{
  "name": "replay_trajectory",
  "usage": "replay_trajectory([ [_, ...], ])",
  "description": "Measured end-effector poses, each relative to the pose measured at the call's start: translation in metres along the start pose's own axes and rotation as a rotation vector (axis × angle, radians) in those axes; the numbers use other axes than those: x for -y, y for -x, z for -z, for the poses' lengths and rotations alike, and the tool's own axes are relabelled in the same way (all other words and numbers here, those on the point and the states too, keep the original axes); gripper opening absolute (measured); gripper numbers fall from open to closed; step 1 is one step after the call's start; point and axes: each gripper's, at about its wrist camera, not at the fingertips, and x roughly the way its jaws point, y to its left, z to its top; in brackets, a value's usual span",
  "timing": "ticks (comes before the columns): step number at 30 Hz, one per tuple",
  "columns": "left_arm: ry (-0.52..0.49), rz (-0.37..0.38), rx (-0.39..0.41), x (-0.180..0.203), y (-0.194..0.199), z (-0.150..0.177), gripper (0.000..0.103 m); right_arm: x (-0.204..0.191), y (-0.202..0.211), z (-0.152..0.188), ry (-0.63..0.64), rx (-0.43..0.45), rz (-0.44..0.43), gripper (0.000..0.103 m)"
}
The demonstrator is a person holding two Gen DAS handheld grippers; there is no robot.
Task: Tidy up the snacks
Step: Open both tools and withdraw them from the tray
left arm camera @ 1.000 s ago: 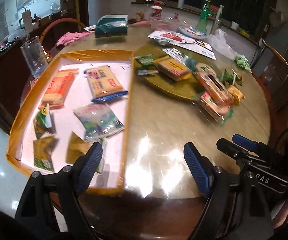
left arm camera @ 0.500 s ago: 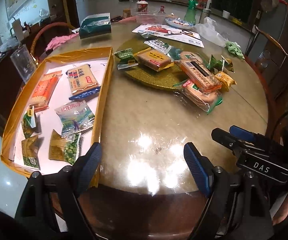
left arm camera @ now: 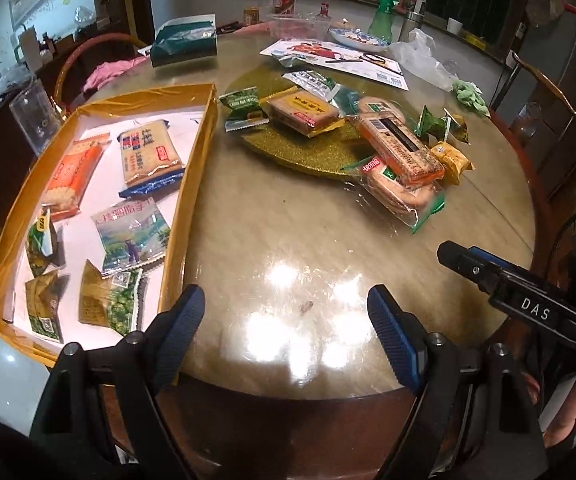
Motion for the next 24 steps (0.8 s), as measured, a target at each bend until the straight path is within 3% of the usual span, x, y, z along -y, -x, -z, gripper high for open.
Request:
replay_trajectory([
  [10,0.041,0.007,0.018,-0.015,0.001,0.002,0.084,-0.004,-0.003,-0.008,0.022,0.003,0.022,0.073],
  [17,0.051,0.033,-0.011,-0.018,-0.006,0.006,0.084,0.003,-0.001,-0.015,0.017,0.022,0.030,0.073],
  [21,0.046,0.042,-0.008,-0.018,-0.004,0.006,0.084,0.001,-0.003,-0.038,0.017,0.036,0.007,0.073],
  [24,0.048,0.032,-0.009,-0.019,-0.005,0.006,0.084,-0.014,-0.010,-0.070,0.103,0.052,-0.001,0.073],
])
